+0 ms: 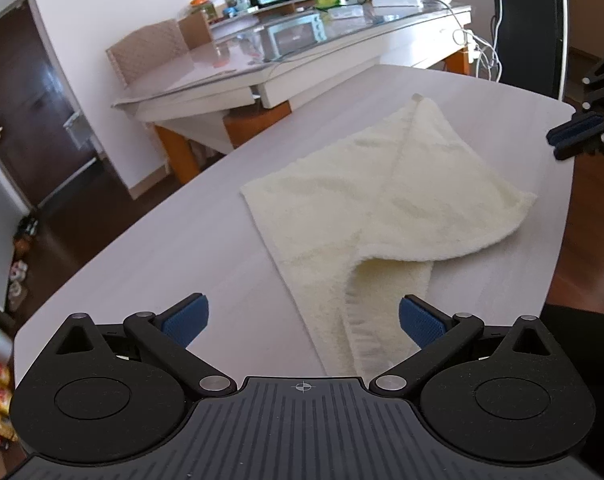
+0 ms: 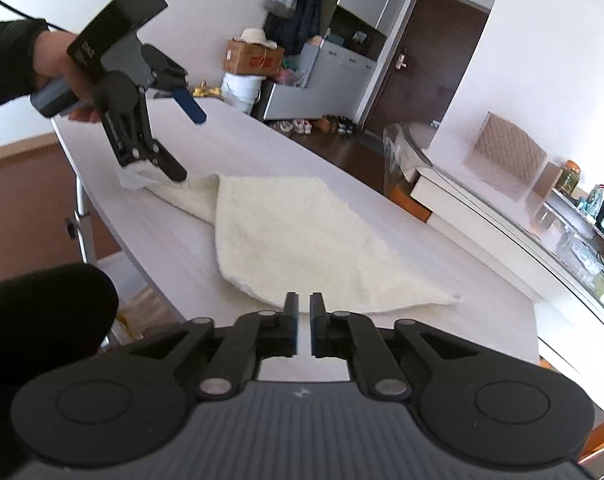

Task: Fold towel
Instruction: 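Pull the held corner with the right gripper to spread the towel flat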

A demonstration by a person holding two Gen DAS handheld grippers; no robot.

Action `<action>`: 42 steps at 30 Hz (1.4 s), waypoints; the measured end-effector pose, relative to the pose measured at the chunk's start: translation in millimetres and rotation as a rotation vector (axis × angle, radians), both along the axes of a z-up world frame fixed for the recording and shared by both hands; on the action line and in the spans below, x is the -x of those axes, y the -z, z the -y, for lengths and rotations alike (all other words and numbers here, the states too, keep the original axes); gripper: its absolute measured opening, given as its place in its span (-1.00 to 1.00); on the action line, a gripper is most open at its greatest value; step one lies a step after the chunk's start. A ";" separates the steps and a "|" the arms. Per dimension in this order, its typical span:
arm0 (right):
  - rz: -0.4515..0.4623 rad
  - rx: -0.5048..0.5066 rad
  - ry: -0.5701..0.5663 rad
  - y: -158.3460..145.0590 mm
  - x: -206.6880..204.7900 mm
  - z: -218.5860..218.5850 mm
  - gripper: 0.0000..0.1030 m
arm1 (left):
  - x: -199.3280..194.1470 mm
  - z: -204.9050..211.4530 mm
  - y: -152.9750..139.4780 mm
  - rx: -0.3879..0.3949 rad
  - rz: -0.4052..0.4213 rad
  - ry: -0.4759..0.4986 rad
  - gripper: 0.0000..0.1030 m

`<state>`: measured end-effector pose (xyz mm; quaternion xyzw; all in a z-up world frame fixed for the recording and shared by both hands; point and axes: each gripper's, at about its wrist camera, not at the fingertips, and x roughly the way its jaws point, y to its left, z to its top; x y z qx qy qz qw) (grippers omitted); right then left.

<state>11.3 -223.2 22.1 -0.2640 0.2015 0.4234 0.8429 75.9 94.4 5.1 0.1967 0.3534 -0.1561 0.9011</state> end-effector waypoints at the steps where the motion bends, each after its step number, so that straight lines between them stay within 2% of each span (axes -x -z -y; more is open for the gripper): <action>1: 0.006 0.017 -0.031 2.5 3.1 -5.9 -0.62 | 0.1 1.7 0.2 0.000 0.000 0.004 1.00; 5: 0.099 0.114 -0.103 13.1 14.6 -24.4 -0.56 | 2.7 8.1 0.5 0.001 0.001 0.023 1.00; 9: 0.200 0.221 -0.171 24.5 15.4 -40.0 -0.23 | 5.9 6.0 0.3 0.000 -0.003 0.031 1.00; 10: 0.214 0.243 -0.188 27.1 13.9 -43.4 -0.22 | 6.6 4.1 0.4 0.002 -0.004 0.028 1.00; 13: 0.227 0.278 -0.224 33.2 7.3 -51.2 -0.32 | 7.8 -5.8 0.9 0.014 -0.010 -0.006 1.00; 15: 0.213 0.289 -0.234 34.8 2.8 -54.3 -0.86 | 7.5 -13.5 0.2 0.019 -0.010 -0.037 1.00; 20: 0.213 0.234 -0.217 17.8 6.2 -38.5 -0.87 | 8.1 -31.1 -4.4 0.020 0.001 -0.111 1.00; 24: 0.217 0.198 -0.125 3.5 14.2 -12.3 -0.87 | 5.0 -35.3 -2.2 0.018 -0.011 -0.140 1.00; 28: 0.186 0.180 0.002 4.9 11.9 10.4 -0.87 | 6.3 -24.3 4.5 0.007 -0.025 -0.110 1.00; 32: 0.160 0.192 0.067 12.3 7.9 20.3 -0.87 | 11.2 -10.1 11.2 -0.016 -0.032 -0.067 1.00; 39: 0.149 0.204 0.078 14.8 10.0 26.0 -0.87 | 23.7 3.8 18.9 -0.005 -0.059 -0.056 1.00; 42: 0.143 0.197 0.088 14.6 12.7 32.3 -0.87 | 27.3 1.2 20.5 0.046 -0.086 -0.085 1.00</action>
